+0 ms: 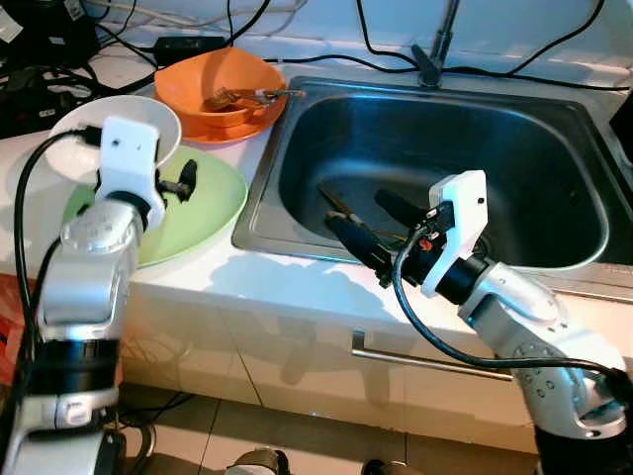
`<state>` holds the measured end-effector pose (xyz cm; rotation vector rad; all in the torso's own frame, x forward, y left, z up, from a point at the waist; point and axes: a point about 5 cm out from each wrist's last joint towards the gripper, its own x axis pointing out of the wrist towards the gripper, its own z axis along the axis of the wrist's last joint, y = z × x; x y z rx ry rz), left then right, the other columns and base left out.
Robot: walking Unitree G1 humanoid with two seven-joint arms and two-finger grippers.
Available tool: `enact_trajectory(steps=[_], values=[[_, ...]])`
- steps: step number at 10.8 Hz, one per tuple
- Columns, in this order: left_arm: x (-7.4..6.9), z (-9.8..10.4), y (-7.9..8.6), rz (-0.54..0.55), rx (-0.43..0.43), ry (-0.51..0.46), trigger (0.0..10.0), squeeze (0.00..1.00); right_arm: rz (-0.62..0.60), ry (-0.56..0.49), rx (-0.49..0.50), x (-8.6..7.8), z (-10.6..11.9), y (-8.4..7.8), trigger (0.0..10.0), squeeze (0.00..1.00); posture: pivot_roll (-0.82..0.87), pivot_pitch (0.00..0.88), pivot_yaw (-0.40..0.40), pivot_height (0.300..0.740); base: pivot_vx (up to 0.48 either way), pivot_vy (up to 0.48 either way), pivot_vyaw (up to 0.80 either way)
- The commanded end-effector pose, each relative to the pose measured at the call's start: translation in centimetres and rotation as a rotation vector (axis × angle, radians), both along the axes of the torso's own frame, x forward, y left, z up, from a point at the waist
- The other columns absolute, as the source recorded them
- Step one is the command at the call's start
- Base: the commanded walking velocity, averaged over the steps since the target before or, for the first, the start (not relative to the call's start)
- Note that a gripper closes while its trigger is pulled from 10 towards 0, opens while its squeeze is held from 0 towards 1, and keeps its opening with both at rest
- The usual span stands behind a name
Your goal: Kitchen organization
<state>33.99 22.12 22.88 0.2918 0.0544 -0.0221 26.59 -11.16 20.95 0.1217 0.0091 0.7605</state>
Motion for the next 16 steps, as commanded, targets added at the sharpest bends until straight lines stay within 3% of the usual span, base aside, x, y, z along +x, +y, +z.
enact_trajectory(steps=[1,3,5,10,11,12,16], values=[[0.1,0.6,-0.3,-0.034,0.012,0.008,10.0,0.00,0.036,-0.017,0.008,-0.2,0.7,0.2,10.0,0.00,0.13,0.130,0.023,0.740,0.000,0.000,0.00],[0.2,1.0,-0.9,-0.136,0.074,0.081,10.0,0.00,0.094,-0.005,0.017,-0.7,0.8,0.6,10.0,0.00,0.13,0.128,0.024,0.740,0.000,0.000,0.00],[0.5,0.4,-0.6,-0.142,0.085,0.129,10.0,0.00,0.139,-0.003,0.002,-1.2,0.7,0.8,10.0,0.00,0.13,0.127,0.023,0.740,0.000,0.000,0.00],[0.3,-1.7,-0.8,-0.303,0.135,0.256,10.0,0.00,0.136,-0.055,-0.101,-0.2,1.0,-1.0,10.0,0.00,0.11,0.124,0.029,0.740,0.000,0.000,0.00],[0.1,-1.9,-0.8,-0.311,0.120,0.267,7.8,0.00,0.141,-0.066,-0.111,0.1,1.2,-1.0,10.0,0.00,0.11,0.124,0.026,0.740,0.000,0.000,0.00],[0.1,-1.9,-0.8,-0.320,0.116,0.268,0.0,0.00,0.145,-0.071,-0.109,0.2,1.3,-0.9,10.0,0.00,0.11,0.125,0.020,0.740,0.000,0.000,0.00],[0.1,-1.6,-0.7,-0.337,0.120,0.250,0.0,0.00,0.177,-0.083,-0.127,0.0,1.0,-0.5,10.0,0.00,0.11,0.124,0.022,0.740,0.000,0.000,0.00]])
